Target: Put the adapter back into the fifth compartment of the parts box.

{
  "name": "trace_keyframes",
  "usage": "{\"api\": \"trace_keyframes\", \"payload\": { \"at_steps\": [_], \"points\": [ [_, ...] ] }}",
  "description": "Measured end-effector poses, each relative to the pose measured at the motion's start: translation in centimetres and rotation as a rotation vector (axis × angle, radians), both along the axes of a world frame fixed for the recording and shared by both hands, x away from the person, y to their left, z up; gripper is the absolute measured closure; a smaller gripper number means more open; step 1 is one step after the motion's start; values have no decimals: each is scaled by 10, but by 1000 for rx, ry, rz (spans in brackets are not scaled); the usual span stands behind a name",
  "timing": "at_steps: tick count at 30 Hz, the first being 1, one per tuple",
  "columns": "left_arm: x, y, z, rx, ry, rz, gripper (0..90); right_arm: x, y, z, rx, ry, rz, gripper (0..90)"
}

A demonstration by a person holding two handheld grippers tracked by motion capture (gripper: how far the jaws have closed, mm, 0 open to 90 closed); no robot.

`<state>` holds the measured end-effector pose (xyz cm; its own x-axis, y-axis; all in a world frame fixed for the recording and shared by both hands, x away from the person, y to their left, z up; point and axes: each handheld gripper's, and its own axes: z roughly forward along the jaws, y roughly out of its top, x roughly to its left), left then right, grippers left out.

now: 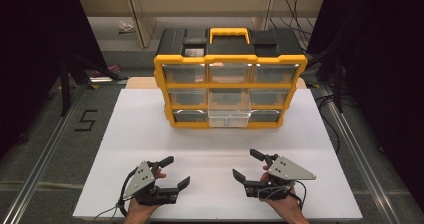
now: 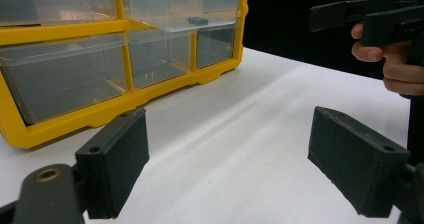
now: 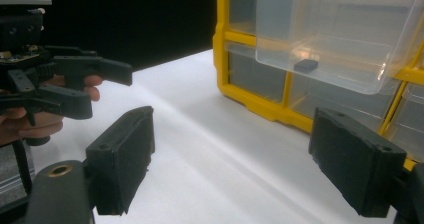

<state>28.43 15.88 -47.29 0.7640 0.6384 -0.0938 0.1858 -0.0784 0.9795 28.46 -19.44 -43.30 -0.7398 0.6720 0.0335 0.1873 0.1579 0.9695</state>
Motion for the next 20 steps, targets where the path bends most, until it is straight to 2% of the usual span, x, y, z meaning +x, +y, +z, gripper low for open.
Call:
{"api": "trace_keyframes", "payload": {
  "at_steps": [20],
  "points": [
    [0, -1, 0, 2, 0, -2, 160, -3, -5, -3, 2, -2, -12, 191]
  ]
}}
